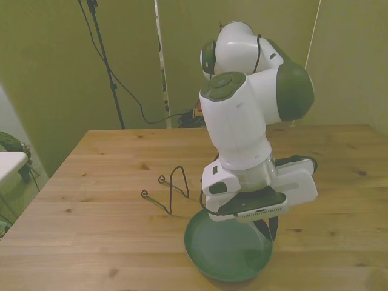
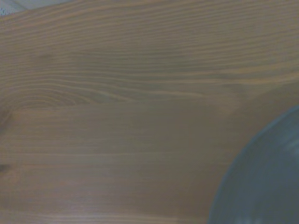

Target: Unload the plate

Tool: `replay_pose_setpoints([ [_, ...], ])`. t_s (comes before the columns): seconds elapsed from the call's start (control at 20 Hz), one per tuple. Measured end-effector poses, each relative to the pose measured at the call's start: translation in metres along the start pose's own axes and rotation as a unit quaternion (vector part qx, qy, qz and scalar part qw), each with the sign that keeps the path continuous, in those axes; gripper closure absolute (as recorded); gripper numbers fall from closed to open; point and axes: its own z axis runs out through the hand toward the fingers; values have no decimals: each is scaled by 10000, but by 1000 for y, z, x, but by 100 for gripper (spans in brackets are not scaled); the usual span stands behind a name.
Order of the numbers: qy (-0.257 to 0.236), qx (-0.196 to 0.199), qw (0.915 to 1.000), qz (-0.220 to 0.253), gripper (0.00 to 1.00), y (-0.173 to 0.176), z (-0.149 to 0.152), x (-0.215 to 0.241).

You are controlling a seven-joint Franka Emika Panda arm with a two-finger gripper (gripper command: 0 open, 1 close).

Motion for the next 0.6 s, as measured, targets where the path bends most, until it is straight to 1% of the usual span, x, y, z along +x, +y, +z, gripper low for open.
replay_pose_setpoints([
  [0.45,131,123,9998,-93,0,-8,-36,-7],
  [0.6,214,187,9995,-120,0,-11,-55,-11],
])
